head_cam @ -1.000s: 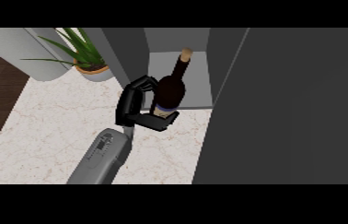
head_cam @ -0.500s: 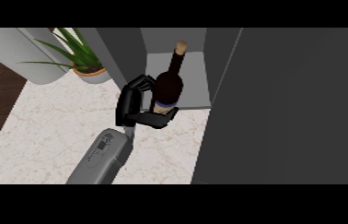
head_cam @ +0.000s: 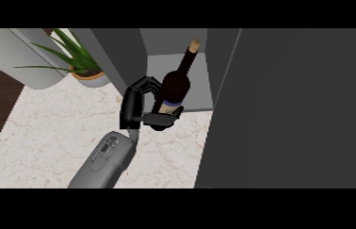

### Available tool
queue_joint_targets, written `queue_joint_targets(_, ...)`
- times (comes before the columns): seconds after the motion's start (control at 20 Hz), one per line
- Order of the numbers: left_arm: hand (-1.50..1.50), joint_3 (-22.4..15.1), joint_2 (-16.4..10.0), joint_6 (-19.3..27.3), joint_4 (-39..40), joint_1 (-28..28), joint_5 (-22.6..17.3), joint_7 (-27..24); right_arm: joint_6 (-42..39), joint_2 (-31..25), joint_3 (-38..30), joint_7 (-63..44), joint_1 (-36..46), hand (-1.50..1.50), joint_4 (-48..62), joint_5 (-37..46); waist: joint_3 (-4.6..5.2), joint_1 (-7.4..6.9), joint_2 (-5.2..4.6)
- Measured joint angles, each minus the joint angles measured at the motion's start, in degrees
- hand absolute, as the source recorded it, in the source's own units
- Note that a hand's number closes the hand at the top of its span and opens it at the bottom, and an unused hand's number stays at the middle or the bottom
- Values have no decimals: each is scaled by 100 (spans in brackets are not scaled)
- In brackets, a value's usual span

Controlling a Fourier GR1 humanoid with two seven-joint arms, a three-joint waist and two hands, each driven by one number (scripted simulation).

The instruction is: Pick up the wine, place it into the cabinet and close the cabinet

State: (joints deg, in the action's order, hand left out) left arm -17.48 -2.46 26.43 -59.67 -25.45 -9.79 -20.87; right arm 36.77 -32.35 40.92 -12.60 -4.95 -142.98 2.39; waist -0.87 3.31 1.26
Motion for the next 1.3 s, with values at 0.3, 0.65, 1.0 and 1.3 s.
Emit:
queue_joint_targets(0.3, 150, 304, 170, -148, 1151, -1216, -266, 509, -42, 39, 31, 99, -14, -150, 19, -48, 68, 201, -174)
queue_joint_targets(0.65, 150, 870, 227, -454, 2669, -2341, -567, 325, -96, 5, 74, 221, -146, -150, 22, -91, 94, 303, -264)
queue_joint_targets(1.0, 150, 1244, 119, -456, 3673, -3012, -583, -93, -160, -74, 152, 505, -345, -150, 10, -122, 95, 379, -294)
queue_joint_targets(1.3, -150, 1324, 27, -232, 4280, -3436, -420, -382, -224, -130, 181, 696, -451, -150, 11, -151, 94, 424, -319)
